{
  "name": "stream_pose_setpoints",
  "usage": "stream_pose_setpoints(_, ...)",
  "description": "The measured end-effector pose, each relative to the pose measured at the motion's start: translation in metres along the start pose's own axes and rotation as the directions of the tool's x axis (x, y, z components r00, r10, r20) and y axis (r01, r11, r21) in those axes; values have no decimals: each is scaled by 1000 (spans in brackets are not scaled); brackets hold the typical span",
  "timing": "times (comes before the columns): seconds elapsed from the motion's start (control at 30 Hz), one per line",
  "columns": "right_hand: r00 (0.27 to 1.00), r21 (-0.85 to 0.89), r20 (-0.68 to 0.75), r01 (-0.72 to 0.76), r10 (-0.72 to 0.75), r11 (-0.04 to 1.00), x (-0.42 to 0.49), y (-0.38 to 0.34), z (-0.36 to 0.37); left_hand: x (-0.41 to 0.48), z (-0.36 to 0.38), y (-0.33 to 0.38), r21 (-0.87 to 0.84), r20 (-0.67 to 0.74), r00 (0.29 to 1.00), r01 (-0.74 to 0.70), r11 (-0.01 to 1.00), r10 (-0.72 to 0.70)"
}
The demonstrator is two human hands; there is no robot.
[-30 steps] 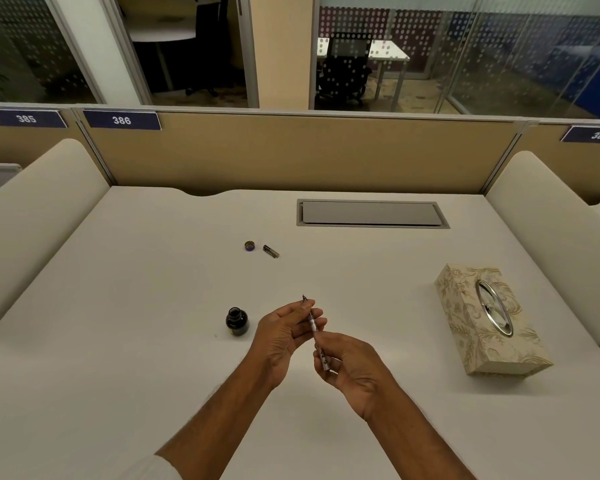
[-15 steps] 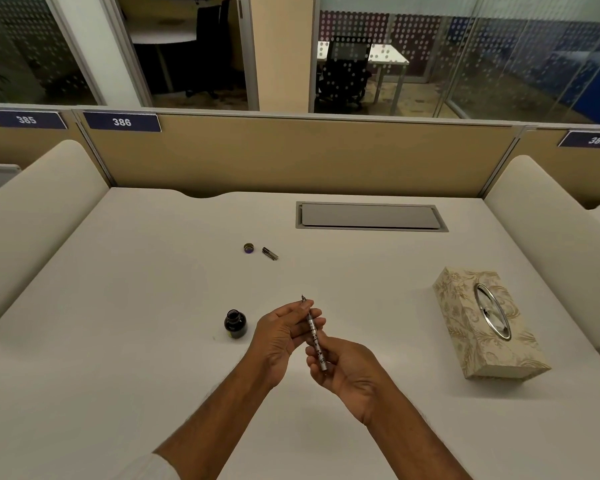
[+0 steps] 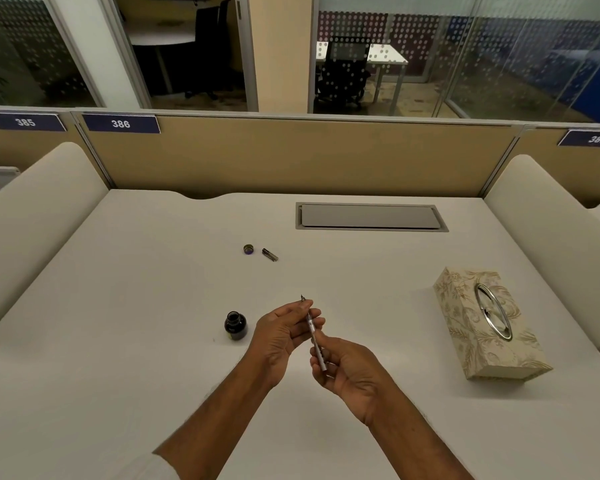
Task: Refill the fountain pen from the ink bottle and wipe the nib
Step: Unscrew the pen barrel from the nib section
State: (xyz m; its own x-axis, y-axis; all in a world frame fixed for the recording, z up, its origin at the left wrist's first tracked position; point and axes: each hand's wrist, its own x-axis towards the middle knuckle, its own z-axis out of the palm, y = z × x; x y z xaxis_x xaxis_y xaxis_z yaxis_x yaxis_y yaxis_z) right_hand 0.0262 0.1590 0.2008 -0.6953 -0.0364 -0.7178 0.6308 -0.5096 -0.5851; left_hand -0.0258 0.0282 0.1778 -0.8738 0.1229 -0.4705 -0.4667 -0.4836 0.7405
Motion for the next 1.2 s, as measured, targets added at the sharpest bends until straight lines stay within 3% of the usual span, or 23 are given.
stream_pose_setpoints(0.73, 999, -26, 11, 32, -32, 999, 1, 5, -6, 5, 2, -1, -1, -33, 999, 0, 1000, 0)
stream_pose_setpoints(1.2, 967, -373, 25, 243, -253, 895, 9, 20, -34, 14, -1, 34, -103, -173, 974, -163, 981, 144)
